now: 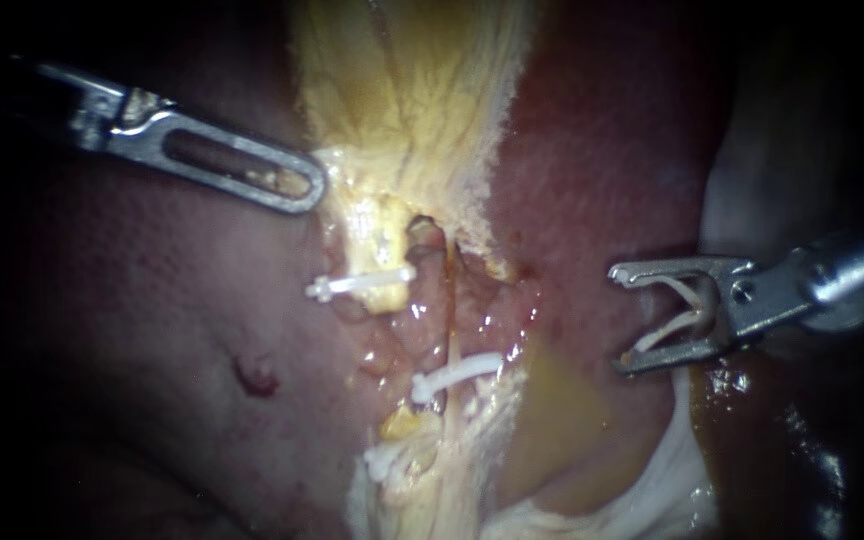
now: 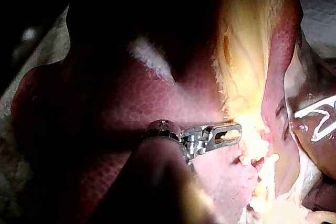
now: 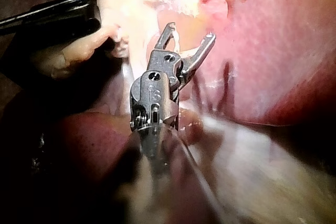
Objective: Clipping second clip right tube
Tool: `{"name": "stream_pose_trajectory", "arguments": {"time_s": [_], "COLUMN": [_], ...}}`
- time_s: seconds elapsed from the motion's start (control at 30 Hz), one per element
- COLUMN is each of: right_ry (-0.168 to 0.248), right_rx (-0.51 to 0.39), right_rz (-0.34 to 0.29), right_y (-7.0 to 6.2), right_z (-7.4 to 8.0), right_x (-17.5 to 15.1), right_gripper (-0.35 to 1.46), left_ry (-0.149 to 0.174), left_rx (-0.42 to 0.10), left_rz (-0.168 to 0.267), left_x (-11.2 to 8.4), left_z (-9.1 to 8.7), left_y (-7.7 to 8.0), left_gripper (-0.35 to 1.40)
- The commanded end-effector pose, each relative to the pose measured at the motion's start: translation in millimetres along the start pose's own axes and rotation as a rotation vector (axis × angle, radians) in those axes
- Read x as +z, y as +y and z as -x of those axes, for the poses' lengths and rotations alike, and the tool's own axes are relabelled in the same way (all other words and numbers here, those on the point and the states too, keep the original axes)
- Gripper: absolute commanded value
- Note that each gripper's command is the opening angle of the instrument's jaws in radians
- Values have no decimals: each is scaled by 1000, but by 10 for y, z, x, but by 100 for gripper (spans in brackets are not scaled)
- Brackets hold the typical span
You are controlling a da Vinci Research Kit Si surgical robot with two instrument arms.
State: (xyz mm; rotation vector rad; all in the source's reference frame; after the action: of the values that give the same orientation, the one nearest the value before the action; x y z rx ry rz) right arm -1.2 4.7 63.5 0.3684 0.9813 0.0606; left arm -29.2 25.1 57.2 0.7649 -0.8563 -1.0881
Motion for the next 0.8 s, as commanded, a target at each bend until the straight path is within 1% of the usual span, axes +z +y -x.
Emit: {"name": "stream_pose_trajectory", "arguments": {"time_s": [0.03, 0.13, 0.2, 0.33, 0.4, 0.47, 0.6, 0.7, 0.8], "right_ry": [0, 4, 12, 46, 70, 101, 150, 166, 172], "right_rx": [0, 0, 12, 49, 72, 112, 174, 209, 233], "right_rz": [0, -2, -6, -20, -37, -57, -91, -114, -133], "right_y": [0, 0, 0, 1, 1, 0, -1, -2, -2], "right_z": [0, 0, 0, -3, -5, -9, -18, -24, -28], "right_x": [0, 0, 1, 5, 10, 17, 35, 51, 68], "right_gripper": [50, 50, 50, 50, 50, 50, 50, 50, 50], "left_ry": [-3, -4, -4, -7, -7, -8, -8, -8, -8], "left_rx": [0, 0, 0, 0, 0, 0, 0, 0, 0], "left_rz": [1, 2, 2, 1, 2, 3, 3, 3, 3], "left_x": [-3, -9, -9, -9, -8, -8, -7, -7, -7], "left_z": [0, -1, -2, -2, -3, -4, -4, -4, -5], "left_y": [0, 1, 1, 1, 0, 0, 0, 0, 0], "left_gripper": [-35, -35, -35, -35, -35, -35, -35, -35, -35]}}
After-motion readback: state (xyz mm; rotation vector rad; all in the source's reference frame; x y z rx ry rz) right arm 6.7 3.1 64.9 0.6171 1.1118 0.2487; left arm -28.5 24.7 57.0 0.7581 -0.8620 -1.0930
